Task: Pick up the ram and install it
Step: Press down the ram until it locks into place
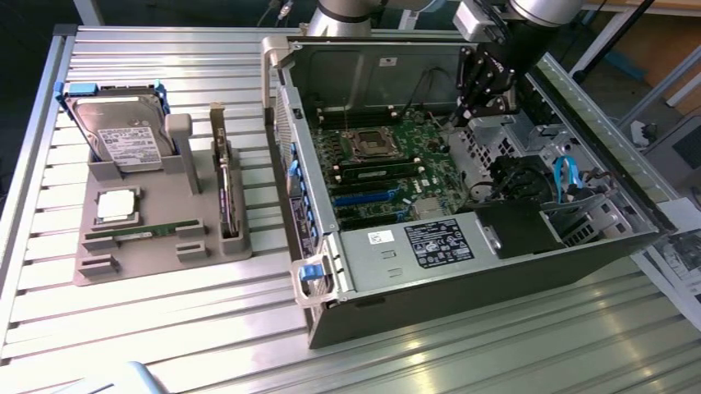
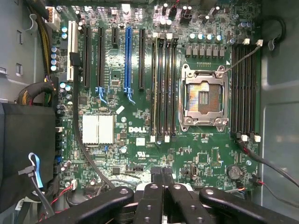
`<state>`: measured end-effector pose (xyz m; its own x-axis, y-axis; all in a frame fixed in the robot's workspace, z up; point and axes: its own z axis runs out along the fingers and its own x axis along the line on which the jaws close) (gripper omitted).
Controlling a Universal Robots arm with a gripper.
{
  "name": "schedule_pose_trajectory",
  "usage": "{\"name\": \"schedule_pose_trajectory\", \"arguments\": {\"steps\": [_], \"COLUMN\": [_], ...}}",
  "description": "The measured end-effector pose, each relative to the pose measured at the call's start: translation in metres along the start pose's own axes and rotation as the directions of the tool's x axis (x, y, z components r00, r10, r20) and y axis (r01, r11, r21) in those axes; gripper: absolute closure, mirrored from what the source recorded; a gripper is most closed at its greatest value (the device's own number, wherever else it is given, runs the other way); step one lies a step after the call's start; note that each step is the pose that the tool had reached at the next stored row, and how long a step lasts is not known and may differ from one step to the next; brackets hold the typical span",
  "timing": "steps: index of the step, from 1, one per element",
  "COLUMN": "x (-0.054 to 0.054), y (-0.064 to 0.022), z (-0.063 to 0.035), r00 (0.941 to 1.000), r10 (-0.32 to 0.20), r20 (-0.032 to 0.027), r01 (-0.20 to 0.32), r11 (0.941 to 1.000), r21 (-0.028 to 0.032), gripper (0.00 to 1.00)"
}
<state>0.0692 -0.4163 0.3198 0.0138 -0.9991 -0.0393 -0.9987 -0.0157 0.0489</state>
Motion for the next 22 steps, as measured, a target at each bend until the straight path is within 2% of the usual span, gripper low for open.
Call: {"name": "schedule_pose_trajectory", "arguments": {"steps": [1, 3, 7, 11, 15, 16, 19, 22], "x": [0.0, 0.0, 0.0, 0.0, 0.0, 0.0, 0.0, 0.0], "y": [0.0, 0.0, 0.0, 0.0, 0.0, 0.0, 0.0, 0.0], "z": [0.0, 0.0001, 0.0003, 0.0003, 0.0004, 0.0004, 0.0004, 0.0004], "r00": [0.9998, 0.9958, 0.9879, 0.9755, 0.9575, 0.9482, 0.9308, 0.9104], "r10": [0.018, 0.091, 0.155, 0.22, 0.288, 0.317, 0.365, 0.413], "r20": [0.001, 0.0047, 0.0081, 0.0118, 0.0158, 0.0176, 0.0207, 0.0238], "r01": [-0.018, -0.091, -0.155, -0.22, -0.288, -0.317, -0.365, -0.413], "r11": [0.9998, 0.9959, 0.9879, 0.9755, 0.9575, 0.9483, 0.9309, 0.9105], "r21": [0.0007, 0.0034, 0.0055, 0.0075, 0.0093, 0.01, 0.011, 0.0119], "gripper": [0.9, 0.9, 0.9, 0.9, 0.9, 0.9, 0.9, 0.9]}}
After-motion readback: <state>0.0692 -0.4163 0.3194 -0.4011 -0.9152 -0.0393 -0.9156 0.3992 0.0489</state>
